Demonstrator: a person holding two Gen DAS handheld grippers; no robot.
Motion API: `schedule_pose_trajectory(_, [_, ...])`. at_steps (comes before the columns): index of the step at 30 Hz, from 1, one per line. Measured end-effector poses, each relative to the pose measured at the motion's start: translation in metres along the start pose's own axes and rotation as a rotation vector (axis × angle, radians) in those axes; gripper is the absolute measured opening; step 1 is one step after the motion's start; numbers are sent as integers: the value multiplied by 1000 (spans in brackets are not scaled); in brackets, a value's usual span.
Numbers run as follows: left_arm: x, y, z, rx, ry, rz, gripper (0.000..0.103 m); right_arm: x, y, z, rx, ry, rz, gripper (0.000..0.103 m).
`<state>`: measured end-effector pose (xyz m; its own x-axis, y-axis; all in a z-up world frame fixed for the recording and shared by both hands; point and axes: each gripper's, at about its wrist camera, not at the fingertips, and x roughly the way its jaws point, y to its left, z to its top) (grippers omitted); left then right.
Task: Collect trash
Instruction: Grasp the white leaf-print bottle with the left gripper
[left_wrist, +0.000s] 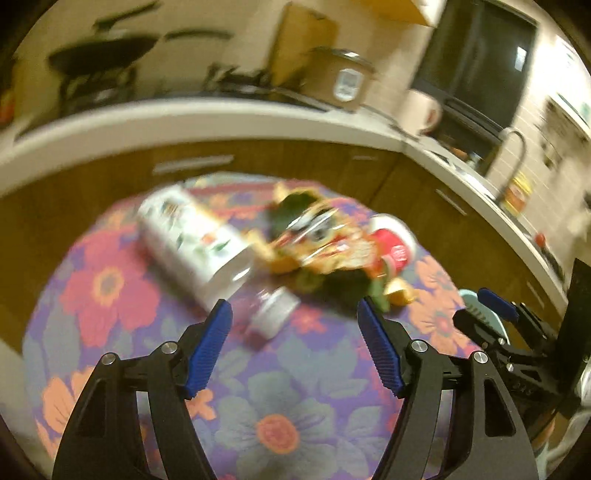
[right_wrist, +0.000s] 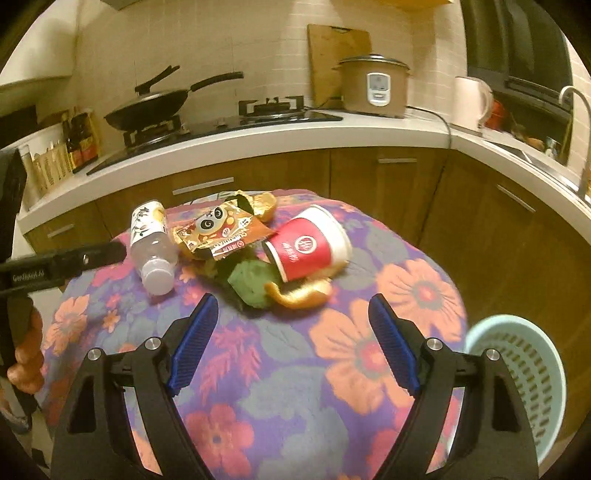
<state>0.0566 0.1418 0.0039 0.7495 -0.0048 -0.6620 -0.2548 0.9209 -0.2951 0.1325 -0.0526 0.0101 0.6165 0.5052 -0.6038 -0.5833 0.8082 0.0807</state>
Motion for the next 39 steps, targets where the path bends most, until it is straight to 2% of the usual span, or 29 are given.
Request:
schedule_pose_trajectory(6, [30,18,-8,-155,55,-5,69,26,-8,-6,39,27,11,79])
schedule_pose_trajectory(10, [47,24,-6,-260,70,12,67,25,-17,-6,75,20,43,79])
schedule_pose_trajectory(16, [63,22,-8,-318,58,56,64,24,-15,-8,62,15,61,79])
schedule_pose_trajectory(17, [62,22,-8,-326,54,54,58,24,-14,-8,59,13,63,79])
schedule_pose_trajectory(19, [57,22,-9,-319,45,35,41,23,-14,-8,57,10,69,79])
schedule_pose_trajectory(22, [45,23,-12,-286,26,55,41,22,-15,-9,65,6,77,79])
schedule_pose_trajectory(30, [7,40,-31,-207,38,52,41,22,-13,-8,55,7,83,79])
schedule_pose_trajectory(36, [-23,55,-45,-117,85,46,42,24,-10,-9,38,18,87,79])
schedule_pose_trajectory(37, [-28,57,-45,-118,74,58,43,25,-10,-9,37,22,87,79])
schedule_pose_trajectory(39, [-41,61,-42,-135,31,71,53,26,-9,-9,36,28,86,79])
